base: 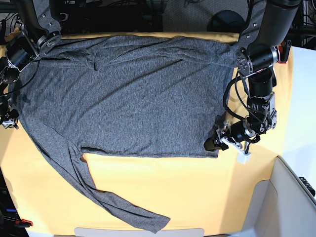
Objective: Fold the T-shirt properly
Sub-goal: 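Lower both grippers and pinch the shirt's side edges near the hem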
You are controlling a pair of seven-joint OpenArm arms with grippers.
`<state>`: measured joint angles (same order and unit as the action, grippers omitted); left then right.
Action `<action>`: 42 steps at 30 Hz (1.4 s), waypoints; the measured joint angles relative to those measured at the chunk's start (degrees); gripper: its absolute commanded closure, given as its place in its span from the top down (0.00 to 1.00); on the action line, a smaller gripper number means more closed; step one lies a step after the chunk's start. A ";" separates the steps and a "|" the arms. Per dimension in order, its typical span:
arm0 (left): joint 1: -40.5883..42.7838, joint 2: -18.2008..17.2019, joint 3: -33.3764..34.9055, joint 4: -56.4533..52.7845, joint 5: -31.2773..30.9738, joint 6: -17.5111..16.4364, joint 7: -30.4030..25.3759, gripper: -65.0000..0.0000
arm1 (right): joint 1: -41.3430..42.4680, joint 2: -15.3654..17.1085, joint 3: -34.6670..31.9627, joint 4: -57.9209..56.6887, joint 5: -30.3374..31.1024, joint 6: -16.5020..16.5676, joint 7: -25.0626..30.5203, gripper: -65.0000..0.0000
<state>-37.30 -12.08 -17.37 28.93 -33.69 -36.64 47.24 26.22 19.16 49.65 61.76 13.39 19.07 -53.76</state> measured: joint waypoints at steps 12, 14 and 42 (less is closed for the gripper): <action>0.48 0.00 0.00 -0.02 0.55 0.20 0.48 0.00 | 0.17 0.70 -4.22 -0.02 -0.63 -0.04 0.00 0.42; 0.48 0.00 0.00 -0.02 0.55 0.20 0.50 0.00 | 1.36 1.31 -6.97 -0.42 -0.59 -0.02 1.11 0.43; 0.90 -0.13 0.00 0.00 0.09 0.20 0.44 0.00 | 16.11 8.92 -32.46 -37.20 0.04 5.14 22.88 0.60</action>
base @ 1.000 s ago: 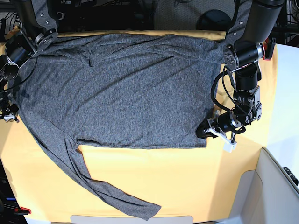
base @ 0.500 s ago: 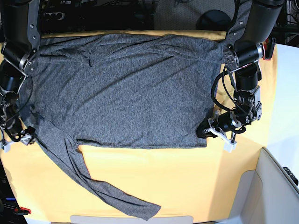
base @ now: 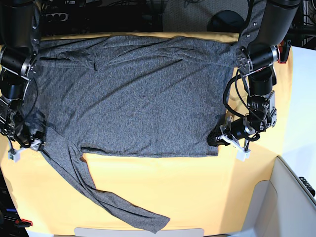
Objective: Fold the T-shirt properly
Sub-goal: 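Lower both grippers and pinch the shirt's side edges near the hem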
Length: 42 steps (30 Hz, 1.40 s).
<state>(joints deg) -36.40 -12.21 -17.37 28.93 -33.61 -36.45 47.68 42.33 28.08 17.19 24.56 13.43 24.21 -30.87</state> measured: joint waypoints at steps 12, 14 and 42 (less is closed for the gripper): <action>0.42 -0.02 0.00 0.09 -0.17 -0.20 -0.39 0.00 | -3.89 -0.55 4.50 0.79 0.66 -0.13 4.31 0.60; 0.42 -0.02 0.00 0.09 -0.17 -0.22 -0.26 0.00 | -3.91 -1.16 4.50 0.83 0.66 -0.07 4.44 0.60; 0.57 0.02 0.00 0.57 -0.13 -0.63 -0.15 0.00 | -10.67 -4.55 4.31 12.28 0.81 0.50 3.45 0.08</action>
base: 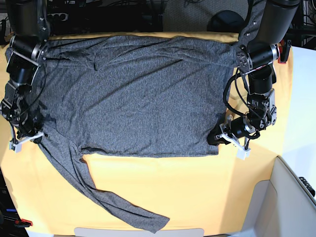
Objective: Fold the T-shirt properly
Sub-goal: 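Lower both grippers and pinch the shirt's side edges near the hem, then hold the side edges with both grippers and adjust the grip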
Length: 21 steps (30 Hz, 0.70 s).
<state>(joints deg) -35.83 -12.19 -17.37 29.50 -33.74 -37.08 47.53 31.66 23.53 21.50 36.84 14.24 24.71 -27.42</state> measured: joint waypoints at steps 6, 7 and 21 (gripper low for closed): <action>1.64 0.15 0.00 4.61 0.79 0.20 1.07 0.00 | -4.96 -0.79 -0.07 8.66 -0.68 -0.02 -2.51 0.08; 1.99 0.13 0.00 5.40 0.79 0.20 1.25 0.00 | -5.53 -0.87 -0.09 9.25 -0.61 -0.02 -2.32 0.08; 10.91 0.15 0.02 22.40 1.64 0.24 5.09 0.00 | -12.94 -0.83 0.20 25.51 -0.59 -0.04 -2.73 0.08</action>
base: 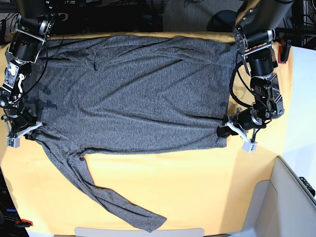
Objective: Fold the T-shirt properly
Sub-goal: 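Hold the side edges with both grippers and adjust the grip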
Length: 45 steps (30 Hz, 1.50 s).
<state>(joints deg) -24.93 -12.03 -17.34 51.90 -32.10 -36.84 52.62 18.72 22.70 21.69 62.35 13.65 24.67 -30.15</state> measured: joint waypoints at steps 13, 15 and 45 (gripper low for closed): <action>14.12 0.33 0.00 31.06 -0.22 -0.22 4.61 0.00 | -10.32 0.09 0.17 16.00 0.15 0.44 -0.07 0.08; 16.22 0.31 0.00 34.69 -0.52 -0.24 4.85 0.00 | -12.20 -0.39 1.62 17.38 0.26 0.50 -0.04 0.08; 18.88 0.28 8.46 38.01 0.00 -0.24 4.35 0.00 | 8.15 -0.20 -4.57 -13.70 4.50 4.09 -0.04 0.38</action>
<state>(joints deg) -6.04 -11.75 -8.88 89.91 -32.10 -37.08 56.97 26.87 22.50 17.12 48.64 18.15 28.75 -30.20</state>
